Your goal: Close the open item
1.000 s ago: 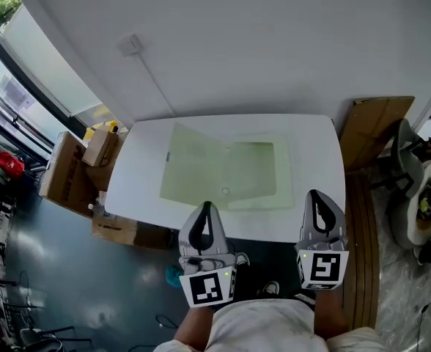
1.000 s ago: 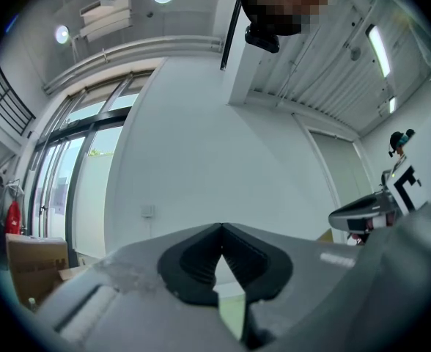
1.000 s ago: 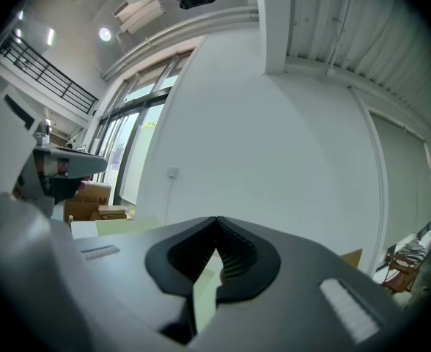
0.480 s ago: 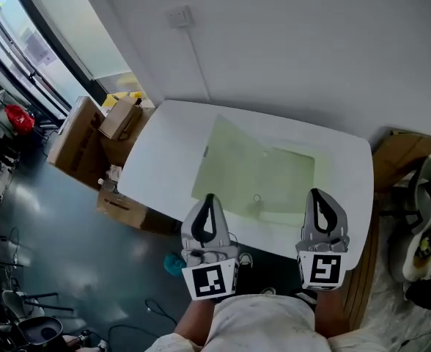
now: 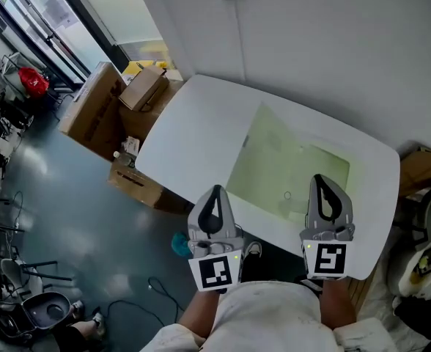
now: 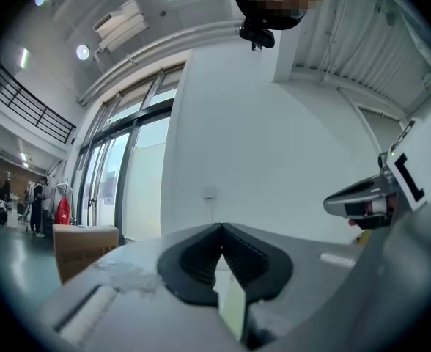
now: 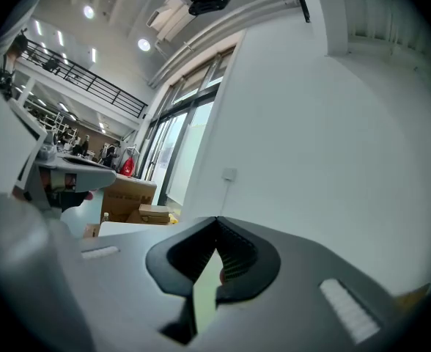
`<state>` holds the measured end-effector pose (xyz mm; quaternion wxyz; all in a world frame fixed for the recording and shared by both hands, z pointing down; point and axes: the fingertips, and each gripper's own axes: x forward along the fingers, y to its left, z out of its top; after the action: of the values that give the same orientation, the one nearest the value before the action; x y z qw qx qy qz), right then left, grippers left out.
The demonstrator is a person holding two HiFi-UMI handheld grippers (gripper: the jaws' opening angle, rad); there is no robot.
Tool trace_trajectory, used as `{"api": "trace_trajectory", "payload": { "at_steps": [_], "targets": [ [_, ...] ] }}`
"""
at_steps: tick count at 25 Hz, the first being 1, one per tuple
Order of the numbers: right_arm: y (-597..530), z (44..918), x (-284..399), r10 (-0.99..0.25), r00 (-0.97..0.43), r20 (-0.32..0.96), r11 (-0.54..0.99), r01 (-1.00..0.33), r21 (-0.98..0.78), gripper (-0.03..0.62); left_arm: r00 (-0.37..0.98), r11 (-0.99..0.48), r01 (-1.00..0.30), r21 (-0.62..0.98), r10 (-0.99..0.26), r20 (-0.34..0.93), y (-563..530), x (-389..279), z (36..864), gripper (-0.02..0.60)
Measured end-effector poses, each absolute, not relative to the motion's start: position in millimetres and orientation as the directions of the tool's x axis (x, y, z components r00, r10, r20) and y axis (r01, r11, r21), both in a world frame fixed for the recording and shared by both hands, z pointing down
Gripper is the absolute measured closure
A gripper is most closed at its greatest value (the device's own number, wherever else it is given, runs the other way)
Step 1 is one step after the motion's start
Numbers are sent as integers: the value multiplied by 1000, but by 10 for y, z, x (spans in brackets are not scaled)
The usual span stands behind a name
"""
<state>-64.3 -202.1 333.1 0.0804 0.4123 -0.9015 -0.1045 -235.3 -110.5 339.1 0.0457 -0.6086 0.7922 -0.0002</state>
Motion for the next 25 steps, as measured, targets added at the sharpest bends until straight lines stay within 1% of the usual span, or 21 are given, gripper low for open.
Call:
{"api": "trace_trajectory", "payload": {
  "at_steps": [4,9,16,22,25],
  "targets": [
    [-2029,3391,-1006,-737,-671,82,666,-698,265,592,-259,260,-965,-23,-965,-32,-1083,-2582,3601,581],
    [-2064,3402,-1396,-722,-685,97,680,-678,281,592,-232,233,-972,28,-972,39,-1109,-2792,3961,581],
    [-2210,3440,-1676,-760,-640,113,639,-705,309,592,-123,139,-983,120,-984,128,-1284,-2869,4439,562],
    [-2243,3425,-1798,-769,-629,115,619,-689,377,592,-36,65,-986,154,-983,182,-1422,-2809,4727,493],
    [-2263,3401,-1810,-772,-628,102,616,-697,367,592,-21,46,-992,120,-979,200,-1487,-2802,4893,465]
  ]
}}
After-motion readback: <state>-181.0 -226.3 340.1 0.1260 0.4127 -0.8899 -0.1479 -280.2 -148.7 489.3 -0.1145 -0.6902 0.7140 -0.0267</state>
